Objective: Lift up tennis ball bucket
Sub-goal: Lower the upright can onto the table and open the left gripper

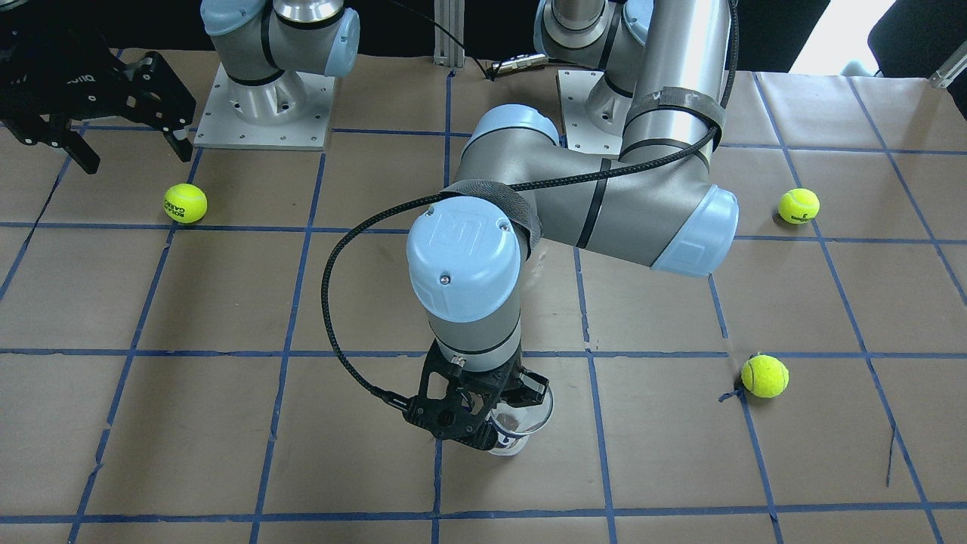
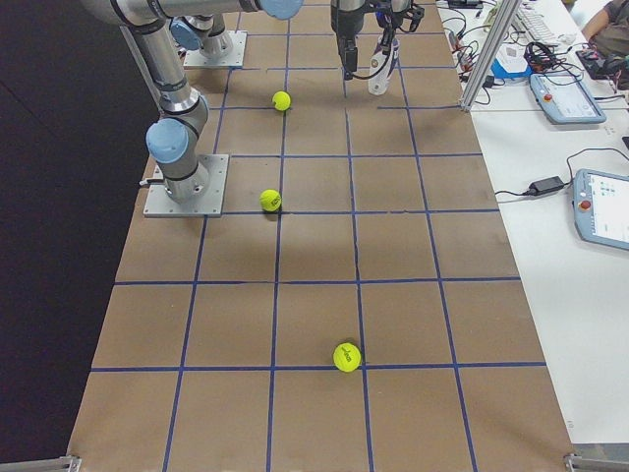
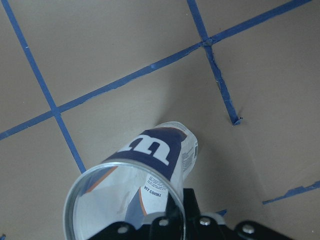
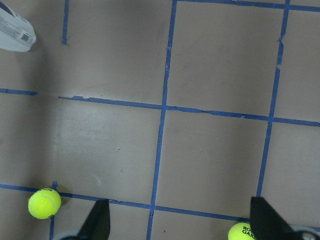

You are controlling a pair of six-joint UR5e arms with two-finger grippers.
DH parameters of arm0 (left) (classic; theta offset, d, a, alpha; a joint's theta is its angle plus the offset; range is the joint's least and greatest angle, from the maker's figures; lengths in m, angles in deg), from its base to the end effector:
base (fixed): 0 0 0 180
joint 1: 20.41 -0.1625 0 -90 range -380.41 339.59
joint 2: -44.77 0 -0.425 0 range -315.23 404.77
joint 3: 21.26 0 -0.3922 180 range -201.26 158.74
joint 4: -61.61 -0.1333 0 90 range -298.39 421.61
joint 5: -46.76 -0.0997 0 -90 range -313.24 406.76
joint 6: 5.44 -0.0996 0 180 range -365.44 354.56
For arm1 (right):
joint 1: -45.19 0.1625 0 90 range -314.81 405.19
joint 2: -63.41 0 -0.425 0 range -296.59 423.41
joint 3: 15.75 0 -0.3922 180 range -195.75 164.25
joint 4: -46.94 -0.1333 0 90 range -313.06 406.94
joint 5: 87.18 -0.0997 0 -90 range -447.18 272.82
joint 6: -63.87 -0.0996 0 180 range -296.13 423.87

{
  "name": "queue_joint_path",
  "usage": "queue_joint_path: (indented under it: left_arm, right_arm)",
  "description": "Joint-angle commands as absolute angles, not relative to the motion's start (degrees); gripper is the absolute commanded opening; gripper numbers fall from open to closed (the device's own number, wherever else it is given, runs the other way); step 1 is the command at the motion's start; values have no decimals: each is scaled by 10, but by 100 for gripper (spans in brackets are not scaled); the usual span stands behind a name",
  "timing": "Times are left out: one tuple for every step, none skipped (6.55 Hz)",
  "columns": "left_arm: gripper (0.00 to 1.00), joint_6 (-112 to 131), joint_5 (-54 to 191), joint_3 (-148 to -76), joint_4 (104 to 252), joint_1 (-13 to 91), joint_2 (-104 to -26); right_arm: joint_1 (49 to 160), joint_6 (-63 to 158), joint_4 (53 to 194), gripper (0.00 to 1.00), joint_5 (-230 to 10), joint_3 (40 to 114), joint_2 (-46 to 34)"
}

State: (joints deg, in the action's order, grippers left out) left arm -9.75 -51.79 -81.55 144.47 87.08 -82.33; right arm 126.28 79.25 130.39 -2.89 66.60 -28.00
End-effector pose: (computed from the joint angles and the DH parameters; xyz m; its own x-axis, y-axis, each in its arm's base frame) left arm -0.3368 -0.6745 0.3521 -0.9177 0.3687 -0.1479 0.3706 0.9287 0.0155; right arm 0.0670 -0.4972 0.5545 -0.9895 -0.1173 -0.0842 -0.1117 0.9914 -0.0686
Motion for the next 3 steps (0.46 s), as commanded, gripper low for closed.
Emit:
queue_joint_path:
  left_arm:
    - [89,-97,-519,-830,1428,871,-817]
    - [96,-97,-519,-831,1428,871,-820]
    - [96,-97,-519,-830,1429,871,-818]
  right_arm:
    - [1262,792,1304,100,-29,666,-280]
    - [1263,792,1304,100,-29,666,-280]
    - [1262,792,1304,100,-29,666,-280]
